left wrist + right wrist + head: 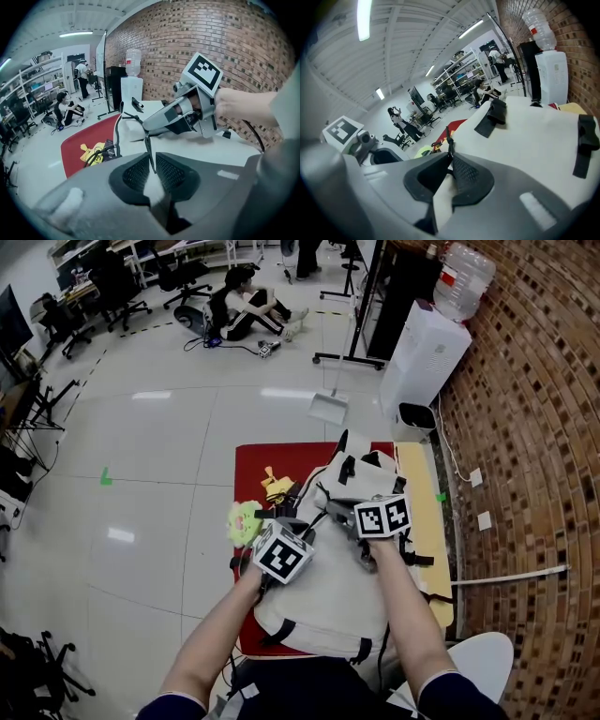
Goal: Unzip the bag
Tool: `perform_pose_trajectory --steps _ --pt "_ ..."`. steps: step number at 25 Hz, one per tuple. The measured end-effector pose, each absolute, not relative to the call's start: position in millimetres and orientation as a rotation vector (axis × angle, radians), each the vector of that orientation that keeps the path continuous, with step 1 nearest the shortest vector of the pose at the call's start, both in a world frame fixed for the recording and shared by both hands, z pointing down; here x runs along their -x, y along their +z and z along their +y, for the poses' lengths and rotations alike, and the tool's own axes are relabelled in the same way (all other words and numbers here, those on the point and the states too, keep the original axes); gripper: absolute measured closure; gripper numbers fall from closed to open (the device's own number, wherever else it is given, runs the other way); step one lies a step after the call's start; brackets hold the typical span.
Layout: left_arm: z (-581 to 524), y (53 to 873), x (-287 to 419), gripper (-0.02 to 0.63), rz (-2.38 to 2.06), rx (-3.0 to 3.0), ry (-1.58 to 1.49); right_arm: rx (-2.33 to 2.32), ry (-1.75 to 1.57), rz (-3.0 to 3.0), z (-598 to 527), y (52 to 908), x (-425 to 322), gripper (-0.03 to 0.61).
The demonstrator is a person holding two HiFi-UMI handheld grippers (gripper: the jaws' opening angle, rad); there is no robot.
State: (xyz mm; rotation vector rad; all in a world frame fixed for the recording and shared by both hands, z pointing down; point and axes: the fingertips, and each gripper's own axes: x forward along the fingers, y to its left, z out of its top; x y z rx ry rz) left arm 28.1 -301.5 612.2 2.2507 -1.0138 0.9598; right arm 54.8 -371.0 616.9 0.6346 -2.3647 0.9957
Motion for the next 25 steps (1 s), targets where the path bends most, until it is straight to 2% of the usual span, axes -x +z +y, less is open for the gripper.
perform_pose_trajectory --steps 2,4,9,10,11,13,15,18,21,25 --pt "-299 612 -27 0.569 -1.004 -2.251 0.968 -0.662 1.005 -2.354 -373 617 -60 0.538" --pt "-296 612 -23 0.609 -1.002 -2.252 0.997 -0.703 1.009 -2.346 -375 617 -68 0.54" --pt "-304 601 -19 0.607 -1.051 -2.288 0.945 -0.667 0.984 -2.398 -369 607 -65 0.545" --pt "-308 598 -24 0.599 -1.037 -2.303 0.921 -0.66 0.977 -2.403 -368 606 -64 0.546" --pt "-311 595 -32 0.538 -1.013 -2.319 0.898 -0.655 0.975 -2.407 -367 605 -64 0.546" --pt "-319 594 -50 0.464 -0.969 -2.347 0.898 -0.645 0.981 -2.419 -365 602 -62 0.549" --pt "-327 603 -59 0.449 -0.963 -2.344 0.995 -0.634 0.979 -2.436 -363 597 -61 0.551" --pt "-331 622 -54 0.46 -0.974 -2.287 1.142 -0.613 0.927 -2.454 -360 590 -61 0.554" --pt "-331 623 -51 0.517 -0.977 -2.267 1.113 -0.635 0.93 -2.454 -362 592 -65 0.554" --pt "-330 617 -46 0.547 -0.983 -2.275 1.062 -0.68 1.023 -2.44 -369 598 -71 0.552"
